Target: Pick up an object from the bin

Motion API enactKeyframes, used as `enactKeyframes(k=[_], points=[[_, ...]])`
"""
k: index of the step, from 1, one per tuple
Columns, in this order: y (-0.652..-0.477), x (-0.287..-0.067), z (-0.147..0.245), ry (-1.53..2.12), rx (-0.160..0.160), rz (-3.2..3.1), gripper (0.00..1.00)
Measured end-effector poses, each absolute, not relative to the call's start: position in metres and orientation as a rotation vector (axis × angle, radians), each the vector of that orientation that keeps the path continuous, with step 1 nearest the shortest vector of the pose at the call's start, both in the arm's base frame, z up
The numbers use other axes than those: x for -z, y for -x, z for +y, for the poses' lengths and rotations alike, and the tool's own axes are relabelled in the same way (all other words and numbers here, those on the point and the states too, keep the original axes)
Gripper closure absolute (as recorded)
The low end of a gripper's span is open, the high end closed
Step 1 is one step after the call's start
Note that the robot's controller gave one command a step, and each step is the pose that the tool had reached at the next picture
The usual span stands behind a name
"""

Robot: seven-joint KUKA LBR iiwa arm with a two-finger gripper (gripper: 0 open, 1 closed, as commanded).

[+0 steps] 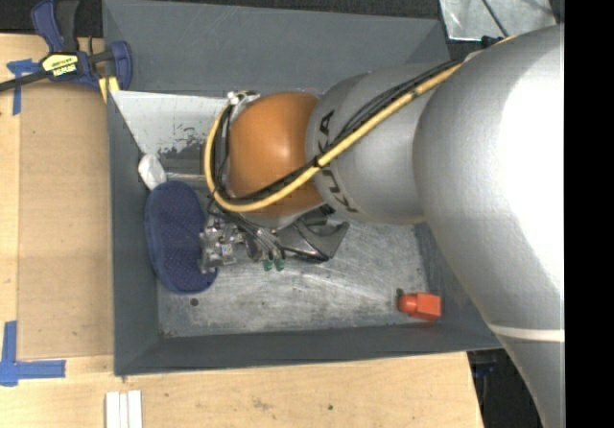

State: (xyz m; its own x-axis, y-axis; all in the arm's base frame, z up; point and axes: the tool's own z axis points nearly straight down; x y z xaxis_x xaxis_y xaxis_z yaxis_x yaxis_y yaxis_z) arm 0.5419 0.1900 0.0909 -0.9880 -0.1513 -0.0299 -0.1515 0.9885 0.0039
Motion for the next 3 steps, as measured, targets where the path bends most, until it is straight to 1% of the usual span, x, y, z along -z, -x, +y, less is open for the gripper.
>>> enactKeyframes(k=[1, 2, 3], points=[[-0.533, -0.084, 0.189, 0.243, 0.0, 3.131, 0.0], [-0.513, -0.174, 0.21, 0.273, -0.005, 3.121, 0.0], [-0.542, -0.089, 0.231, 0.181, -0.001, 3.131, 0.0]])
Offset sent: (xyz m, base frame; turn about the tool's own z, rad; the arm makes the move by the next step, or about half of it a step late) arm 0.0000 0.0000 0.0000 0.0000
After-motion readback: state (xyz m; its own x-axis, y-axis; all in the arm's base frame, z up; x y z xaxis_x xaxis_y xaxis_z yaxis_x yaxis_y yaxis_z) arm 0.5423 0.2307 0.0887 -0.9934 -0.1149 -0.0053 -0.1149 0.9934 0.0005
